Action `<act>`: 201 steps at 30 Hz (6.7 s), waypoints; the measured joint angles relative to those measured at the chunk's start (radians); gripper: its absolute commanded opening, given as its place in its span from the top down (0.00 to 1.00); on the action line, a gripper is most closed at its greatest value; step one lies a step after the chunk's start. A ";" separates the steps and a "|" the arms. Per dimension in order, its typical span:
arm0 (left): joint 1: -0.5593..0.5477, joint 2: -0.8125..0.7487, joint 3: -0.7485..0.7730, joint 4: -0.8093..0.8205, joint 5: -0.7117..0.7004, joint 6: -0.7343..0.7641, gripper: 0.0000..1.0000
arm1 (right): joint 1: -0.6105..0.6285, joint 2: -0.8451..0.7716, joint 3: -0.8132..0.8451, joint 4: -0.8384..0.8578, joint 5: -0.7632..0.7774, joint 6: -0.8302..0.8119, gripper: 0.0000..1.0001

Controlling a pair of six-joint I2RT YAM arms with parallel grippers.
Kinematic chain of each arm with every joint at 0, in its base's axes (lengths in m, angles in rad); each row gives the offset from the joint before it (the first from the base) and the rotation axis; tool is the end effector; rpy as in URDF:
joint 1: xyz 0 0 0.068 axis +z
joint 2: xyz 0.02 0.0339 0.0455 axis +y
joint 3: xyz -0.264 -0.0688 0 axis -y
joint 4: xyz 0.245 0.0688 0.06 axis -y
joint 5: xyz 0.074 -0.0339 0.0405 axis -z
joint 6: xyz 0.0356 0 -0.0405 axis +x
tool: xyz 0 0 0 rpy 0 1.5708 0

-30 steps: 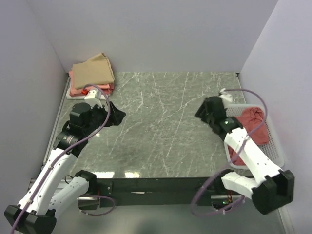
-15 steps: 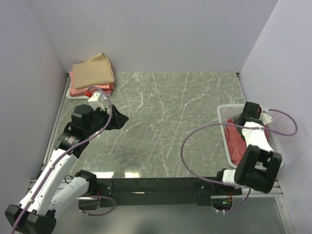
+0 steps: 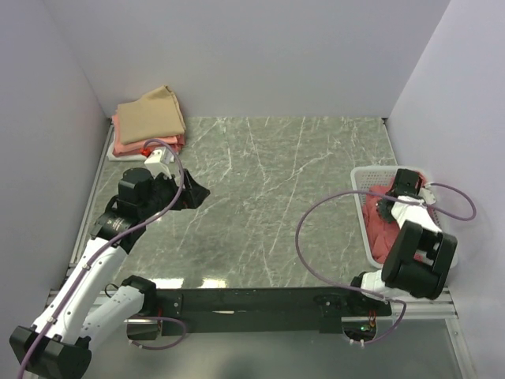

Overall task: Fold and stack the t-shirts
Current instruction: Grab the tshirt from the pile, then move the tshirt to the center of the board, then flatten the tshirt out

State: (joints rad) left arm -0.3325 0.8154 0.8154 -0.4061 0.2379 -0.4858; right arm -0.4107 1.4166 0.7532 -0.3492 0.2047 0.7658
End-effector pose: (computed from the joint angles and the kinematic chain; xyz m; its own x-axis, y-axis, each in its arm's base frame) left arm 0.1710 -0.0679 0.3228 -0.5739 -0.2819 -0.7689 0.2871 0.8100 -0.5113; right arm 0.2420 -0.1133 0.1784 -0.2212 0.8365 -0.5013 0.8920 0.3814 0.2428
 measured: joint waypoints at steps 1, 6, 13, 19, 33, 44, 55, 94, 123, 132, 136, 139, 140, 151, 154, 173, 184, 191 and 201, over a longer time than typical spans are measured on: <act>0.000 0.000 0.000 0.000 0.000 0.000 0.09 | 0.000 -0.029 -0.002 -0.010 -0.002 -0.002 1.00; 0.000 0.001 0.000 0.000 0.000 -0.002 0.09 | 0.000 -0.214 0.027 -0.081 -0.010 -0.035 1.00; 0.000 0.016 0.003 -0.001 -0.003 -0.005 0.09 | 0.002 -0.370 0.284 -0.215 -0.105 -0.090 1.00; 0.000 0.026 0.011 0.002 -0.008 -0.009 0.08 | 0.060 -0.426 0.593 -0.267 -0.234 -0.105 1.00; 0.000 0.018 0.011 0.017 -0.025 -0.032 0.08 | 0.556 -0.449 0.960 -0.203 -0.446 -0.103 1.00; 0.000 0.018 0.011 0.028 -0.027 -0.039 0.08 | 0.747 -0.204 1.299 -0.268 -0.454 -0.143 1.00; 0.000 0.018 0.011 0.027 -0.056 -0.053 0.07 | 0.859 -0.093 1.408 -0.250 -0.479 -0.126 1.00; 0.002 0.008 -0.049 0.058 -0.148 -0.171 0.07 | 0.822 0.072 0.588 -0.166 -0.294 -0.129 0.45; 0.175 -0.097 0.179 -0.107 -0.558 -0.244 0.00 | 1.461 0.769 1.229 -0.497 0.428 -0.050 0.39; 0.190 -0.085 0.184 -0.108 -0.533 -0.258 0.01 | 1.476 0.879 1.333 -0.664 0.509 -0.069 0.41; 0.195 -0.087 0.183 -0.107 -0.520 -0.261 0.01 | 1.483 0.876 1.305 -0.683 0.522 -0.071 0.44; 0.195 -0.087 0.181 -0.106 -0.505 -0.263 0.01 | 1.489 0.872 1.256 -0.692 0.524 -0.069 0.57; 0.195 -0.087 0.178 -0.105 -0.501 -0.264 0.00 | 1.490 0.862 1.223 -0.689 0.525 -0.067 0.63; 0.198 -0.083 0.087 -0.048 -0.396 -0.277 0.02 | 1.482 0.479 0.814 -0.610 0.494 -0.031 1.00; 0.198 -0.073 0.027 -0.010 -0.331 -0.294 0.04 | 1.452 0.312 0.708 -0.545 0.458 -0.027 1.00; -0.024 0.185 -0.256 0.281 -0.185 -0.416 0.08 | 0.983 -0.260 0.212 -0.249 0.134 -0.097 1.00; -0.111 0.499 -0.216 0.420 -0.259 -0.426 0.13 | 0.875 -0.336 0.170 -0.225 0.058 -0.140 1.00; -0.125 0.743 -0.087 0.517 -0.262 -0.431 0.23 | 0.831 -0.360 0.171 -0.225 0.028 -0.162 1.00; -0.188 0.932 0.054 0.544 -0.270 -0.463 0.78 | 0.798 -0.359 0.185 -0.228 -0.014 -0.170 1.00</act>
State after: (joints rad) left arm -0.5209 1.7477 0.8692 0.1375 -0.0322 -0.9489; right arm 0.3878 1.0573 0.9382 -0.5774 0.1905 0.5957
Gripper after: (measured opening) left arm 0.402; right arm 0.016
